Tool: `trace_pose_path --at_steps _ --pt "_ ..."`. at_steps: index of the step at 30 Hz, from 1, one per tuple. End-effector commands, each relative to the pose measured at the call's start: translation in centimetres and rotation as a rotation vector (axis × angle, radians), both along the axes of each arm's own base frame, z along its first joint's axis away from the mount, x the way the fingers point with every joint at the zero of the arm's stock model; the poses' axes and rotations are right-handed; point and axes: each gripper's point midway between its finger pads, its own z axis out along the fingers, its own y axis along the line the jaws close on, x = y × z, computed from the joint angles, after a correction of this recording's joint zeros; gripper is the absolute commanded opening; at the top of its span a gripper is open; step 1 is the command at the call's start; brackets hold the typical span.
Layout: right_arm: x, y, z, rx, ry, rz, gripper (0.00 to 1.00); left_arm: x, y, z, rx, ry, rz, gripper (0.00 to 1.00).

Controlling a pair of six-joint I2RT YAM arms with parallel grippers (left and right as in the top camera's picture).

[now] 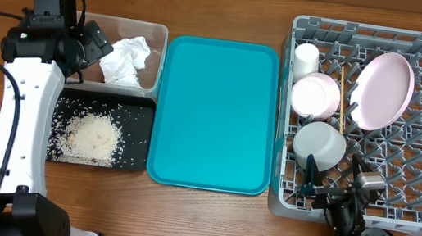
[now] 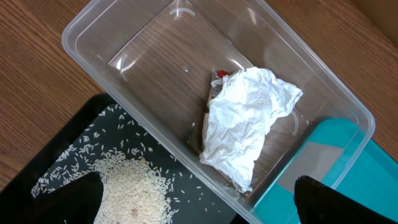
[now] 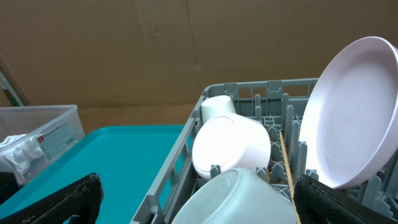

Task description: Sort waste into correct bins and load items into the dishwasher

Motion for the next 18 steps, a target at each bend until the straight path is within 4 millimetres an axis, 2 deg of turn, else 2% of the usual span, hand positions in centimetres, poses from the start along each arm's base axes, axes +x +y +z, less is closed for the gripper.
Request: trace_pose_path --at_steps 1,15,18 --pt "0.03 -0.20 -0.13 0.004 -0.005 -0.011 1.00 0.17 0.09 0.31 -0.007 -0.010 0.010 1.00" --pt "0.03 -0.21 -0.13 0.004 -0.005 -0.012 1.00 0.19 0.08 0.15 -0.008 -0.005 0.010 1.00" --pt "0.03 -0.20 -0.13 0.004 -0.005 -0.011 1.00 0.30 -0.43 0.06 -0.008 -0.003 -0.003 1.00"
